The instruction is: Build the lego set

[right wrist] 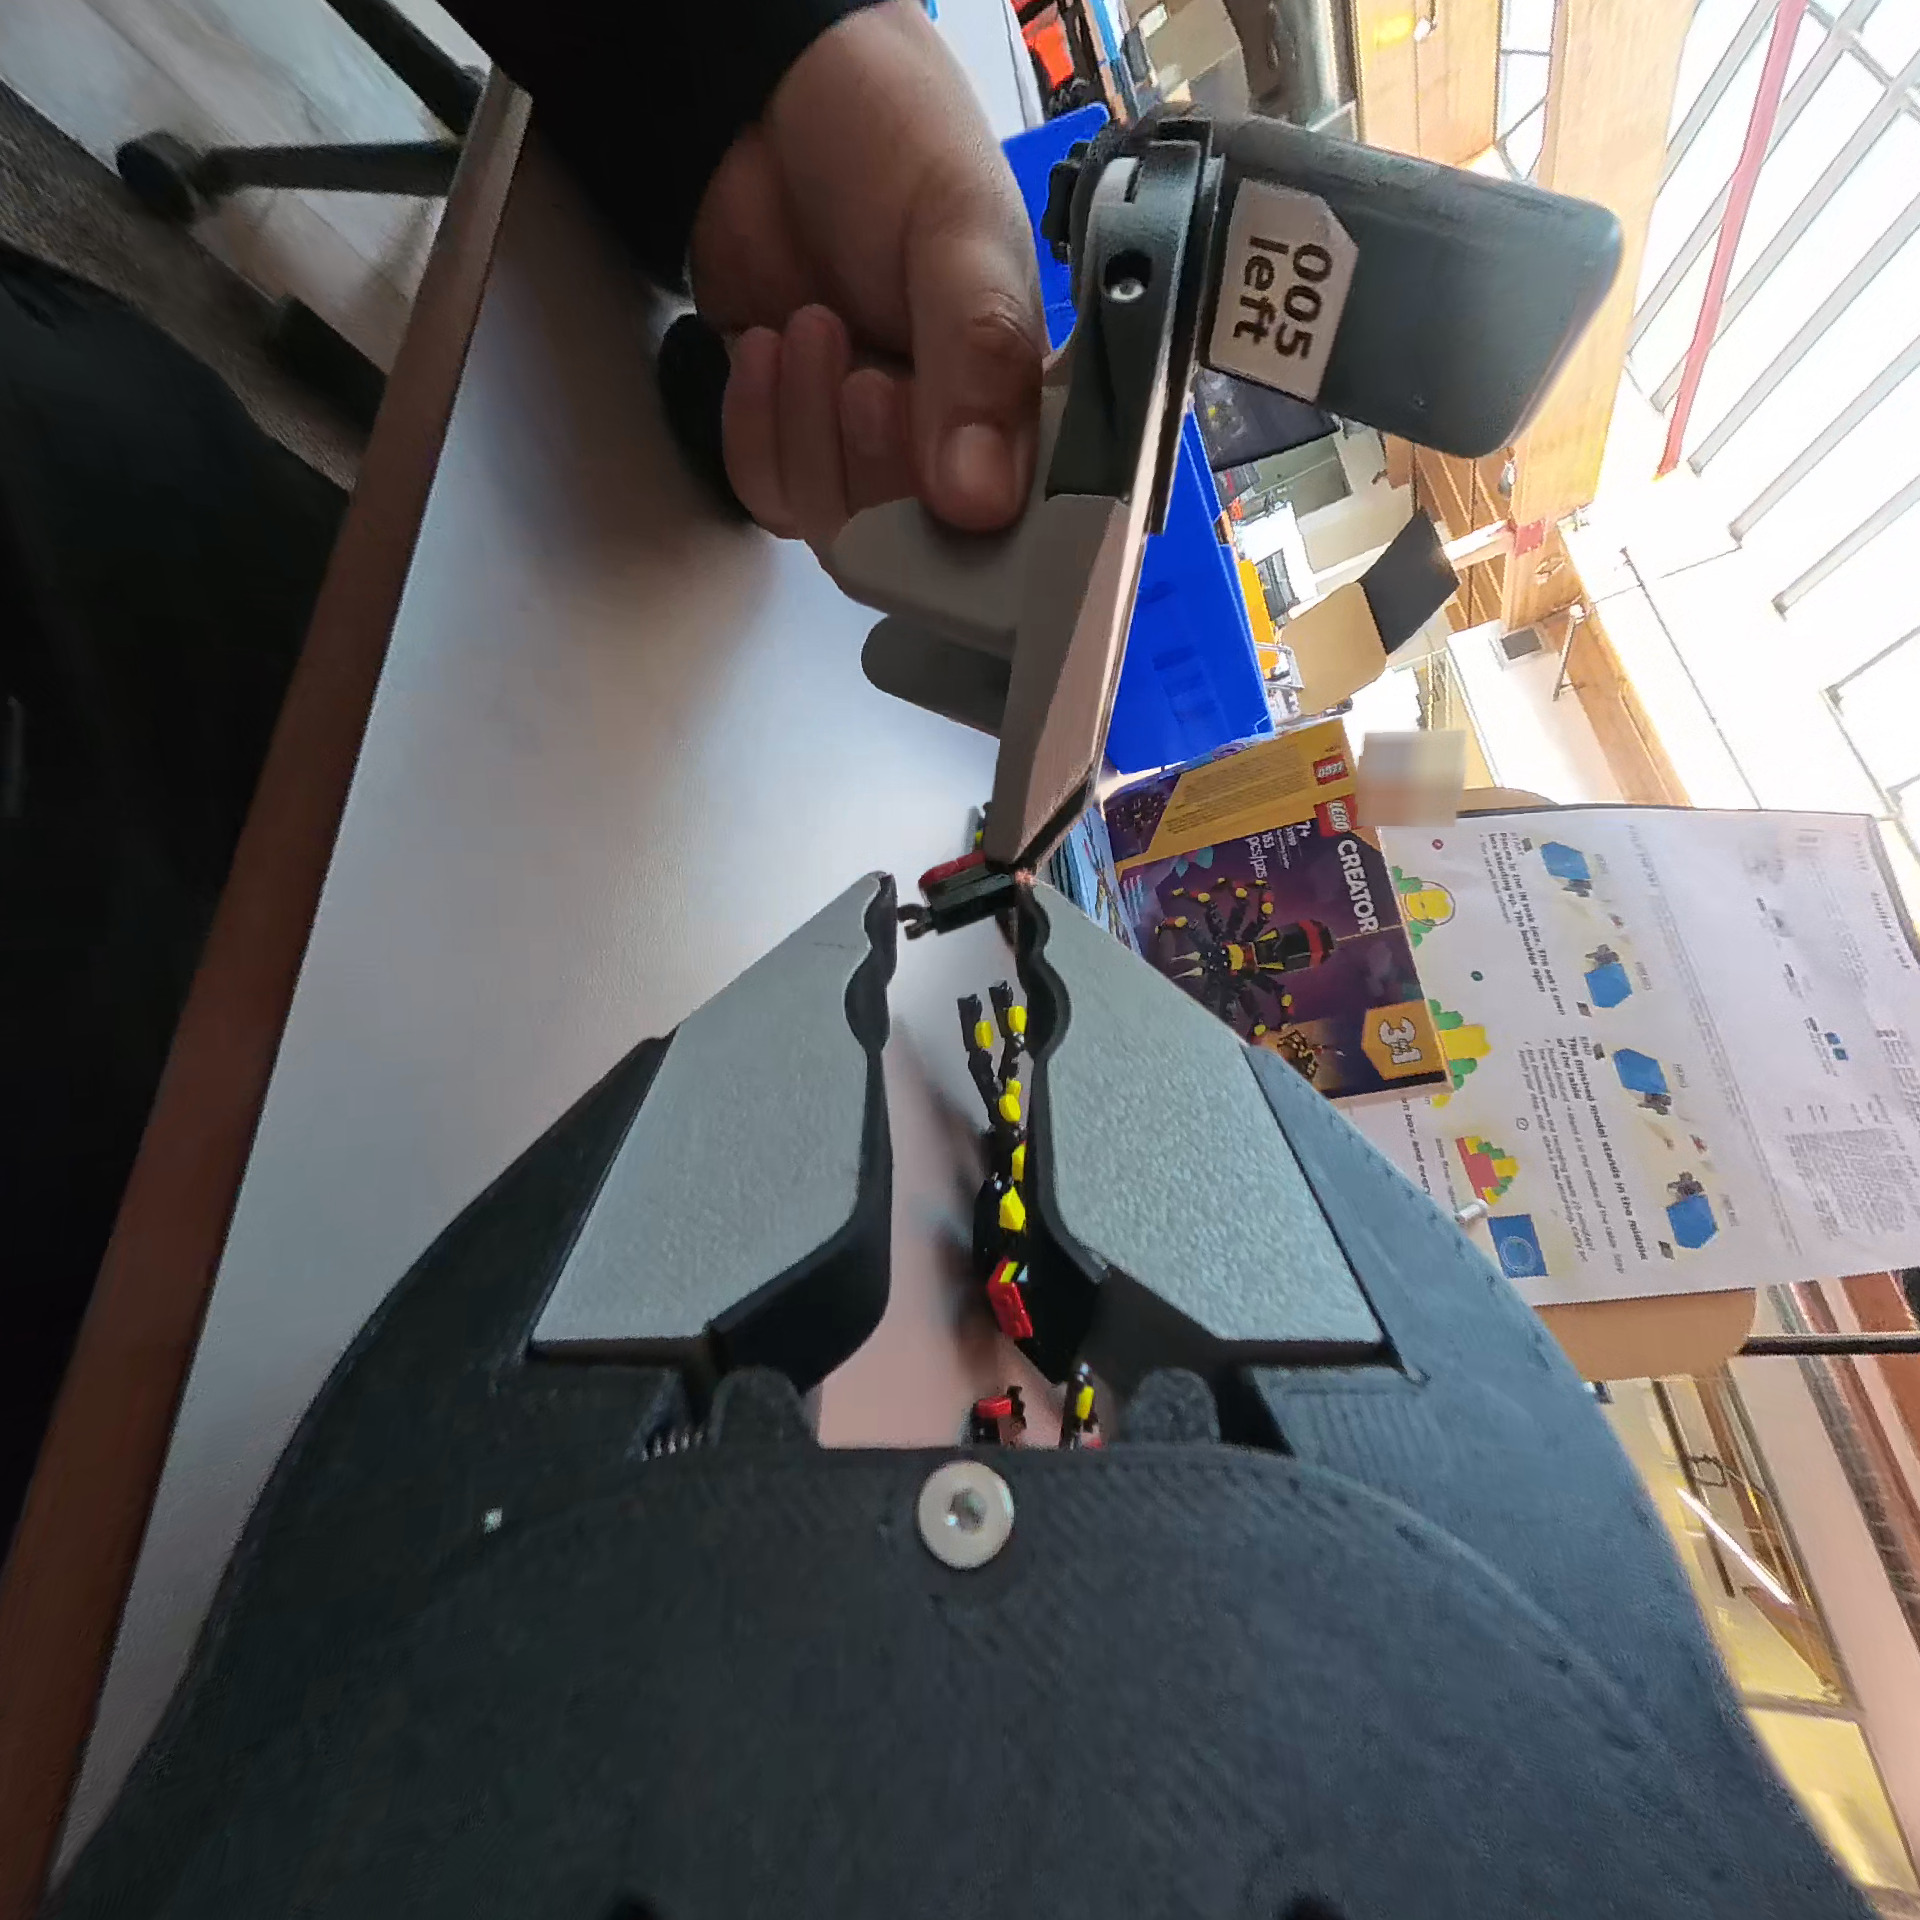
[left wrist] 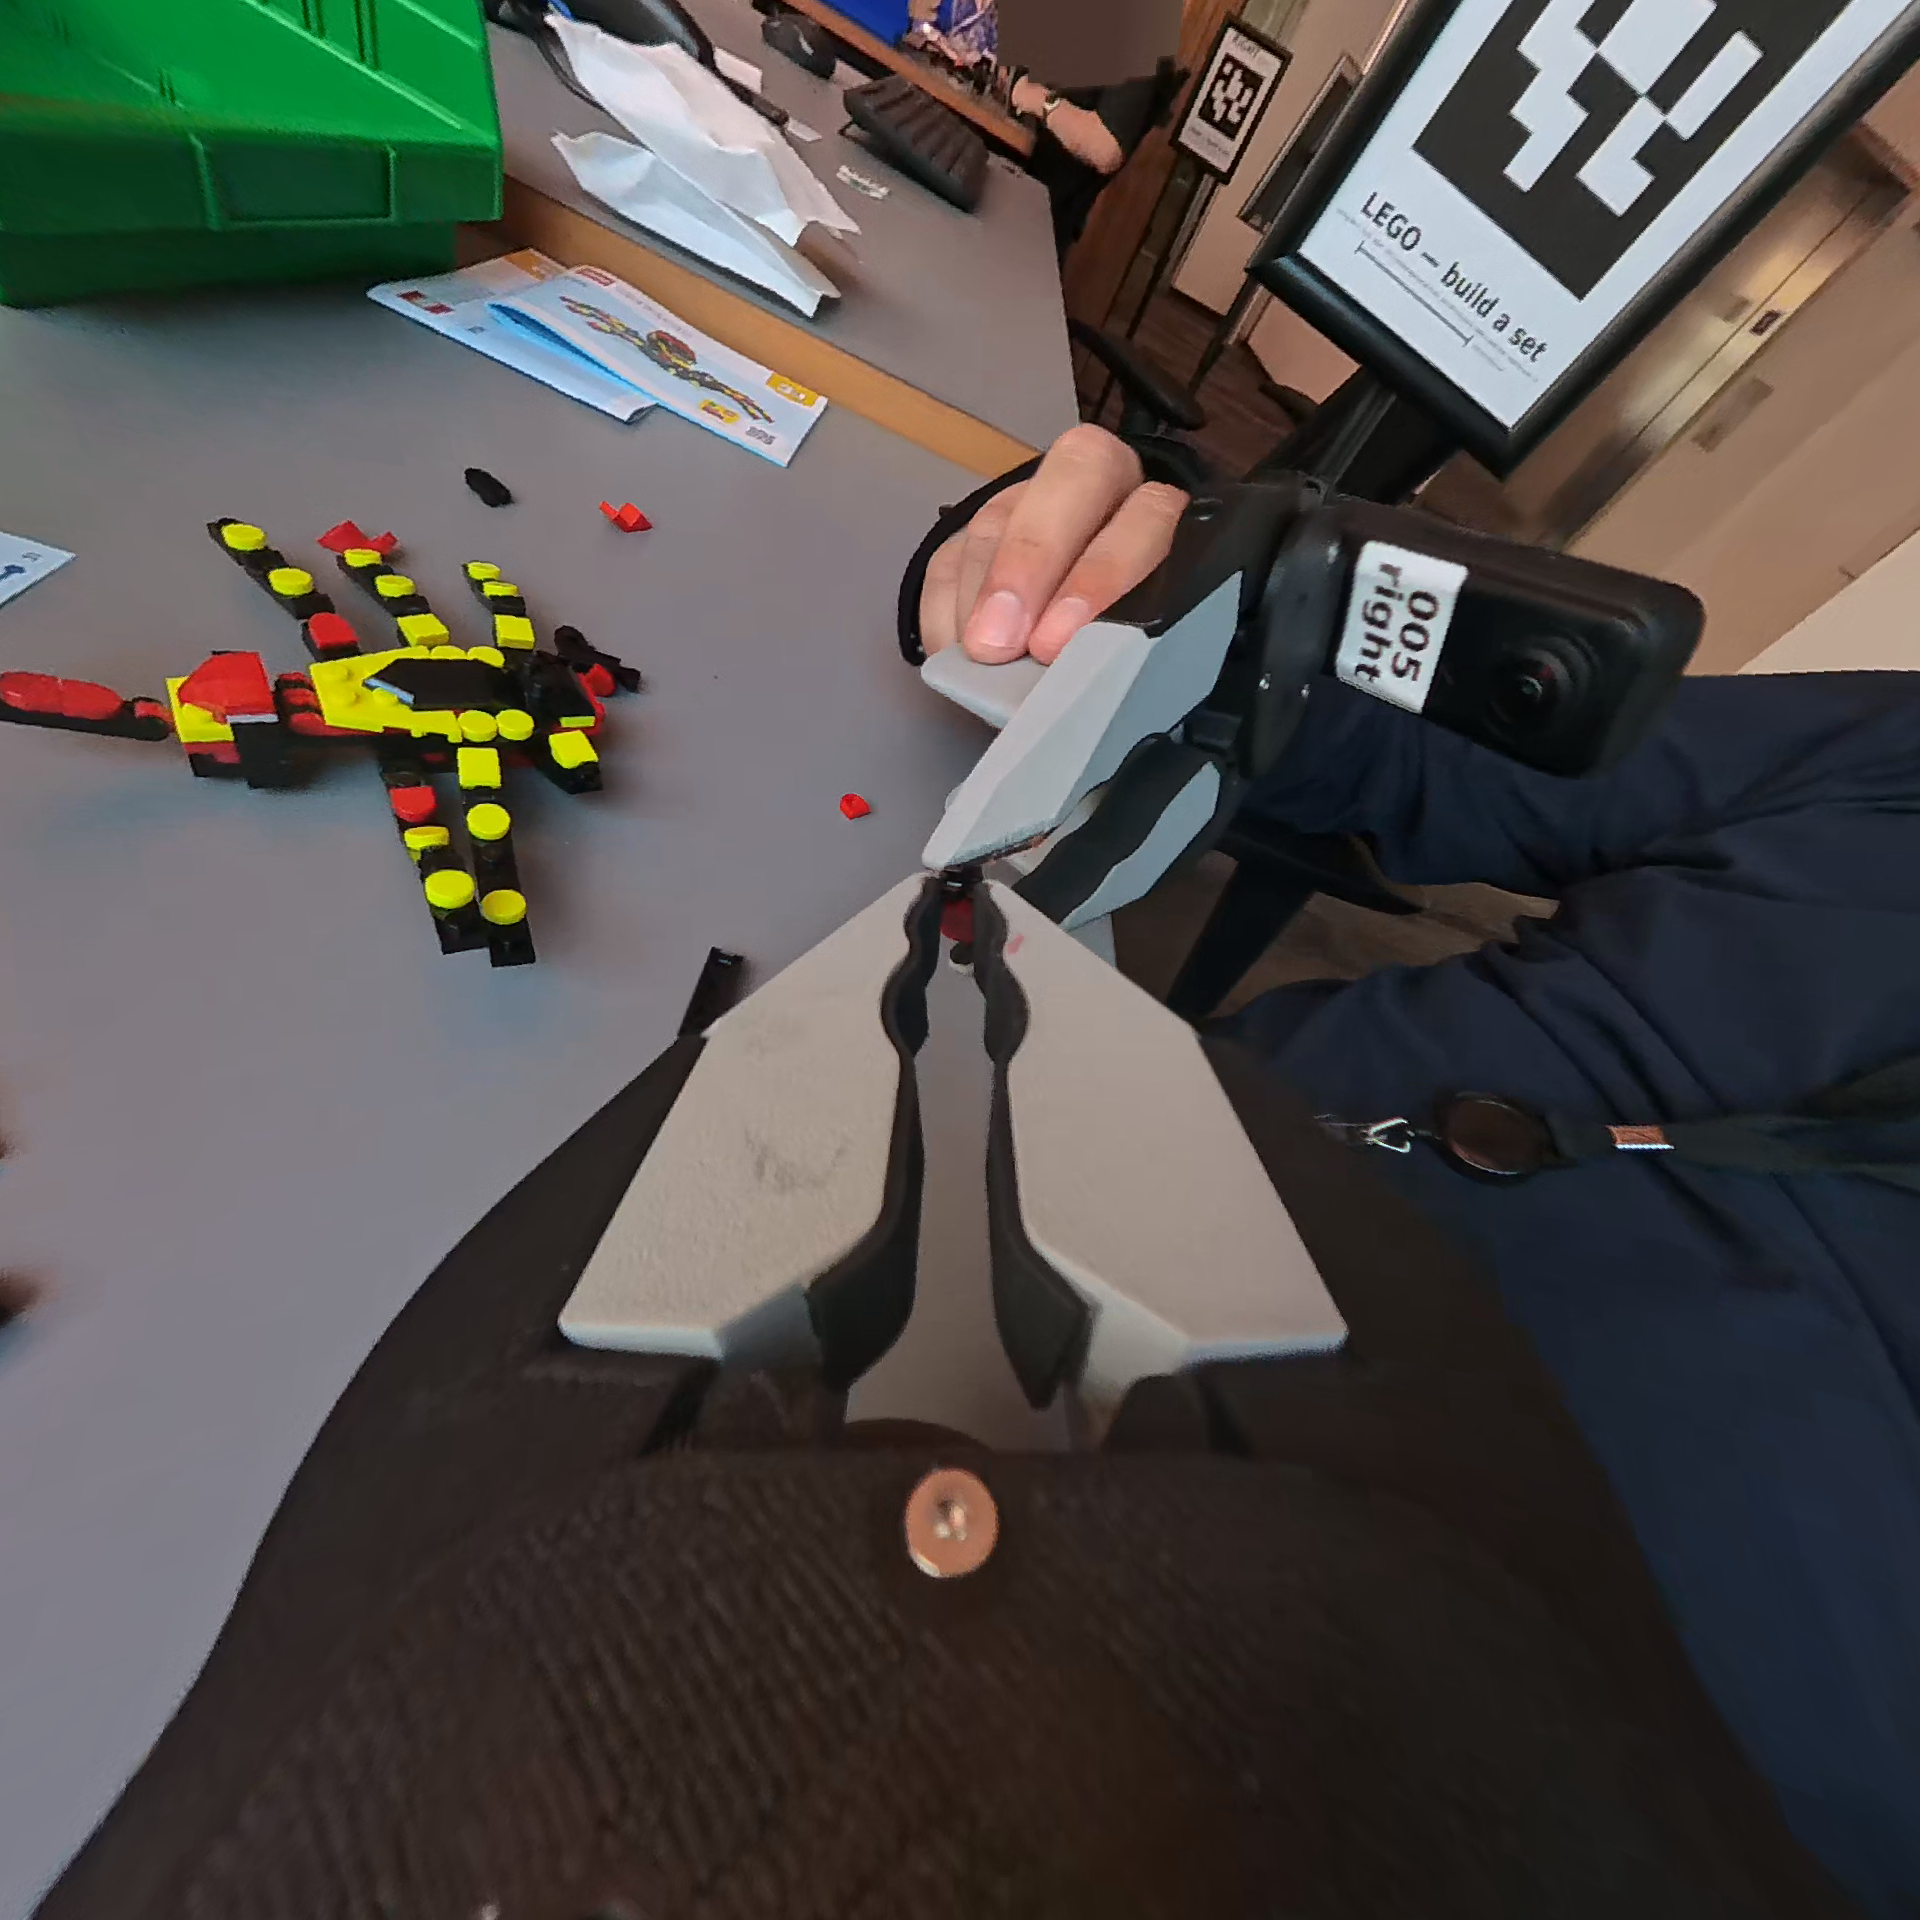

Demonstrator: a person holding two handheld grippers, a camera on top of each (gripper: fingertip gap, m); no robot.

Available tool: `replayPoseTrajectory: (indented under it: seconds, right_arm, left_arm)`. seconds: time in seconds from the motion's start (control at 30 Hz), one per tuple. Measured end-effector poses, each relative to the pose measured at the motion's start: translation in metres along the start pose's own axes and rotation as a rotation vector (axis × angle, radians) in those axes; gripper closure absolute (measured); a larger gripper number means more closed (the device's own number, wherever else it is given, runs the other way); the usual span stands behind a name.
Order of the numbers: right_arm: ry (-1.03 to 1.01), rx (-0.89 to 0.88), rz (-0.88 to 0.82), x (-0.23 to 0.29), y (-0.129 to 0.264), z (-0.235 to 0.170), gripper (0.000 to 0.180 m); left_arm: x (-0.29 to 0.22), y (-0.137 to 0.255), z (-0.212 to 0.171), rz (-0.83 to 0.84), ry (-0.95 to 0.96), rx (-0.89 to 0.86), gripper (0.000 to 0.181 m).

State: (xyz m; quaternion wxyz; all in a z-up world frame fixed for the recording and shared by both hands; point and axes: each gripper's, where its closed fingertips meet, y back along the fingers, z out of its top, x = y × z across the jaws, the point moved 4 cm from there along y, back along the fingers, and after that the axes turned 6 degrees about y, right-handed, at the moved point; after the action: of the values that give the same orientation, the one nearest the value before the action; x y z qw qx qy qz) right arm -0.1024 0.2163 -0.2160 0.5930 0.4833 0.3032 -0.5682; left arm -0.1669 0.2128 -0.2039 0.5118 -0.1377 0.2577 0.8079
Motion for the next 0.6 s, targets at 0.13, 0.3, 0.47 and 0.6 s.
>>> replayPoseTrajectory:
  seconds: [0.13, 0.3, 0.47, 0.6]
  right_arm:
    - [-0.046, 0.019, 0.017, -0.001, -0.002, -0.003, 0.161]
    - [-0.137, 0.061, 0.026, -0.006, -0.007, -0.009, 0.161]
    - [-0.180, 0.085, 0.015, -0.011, -0.007, -0.014, 0.162]
    - [-0.178, 0.081, 0.013, -0.010, -0.006, -0.013, 0.163]
  left_arm:
    - [0.003, 0.000, 0.000, 0.026, 0.008, -0.003, 0.179]
    - [0.008, 0.002, 0.004, 0.078, 0.019, -0.041, 0.179]
    - [0.010, 0.002, 0.009, 0.131, 0.015, -0.098, 0.181]
    - [0.011, 0.001, 0.009, 0.084, 0.060, -0.092, 0.181]
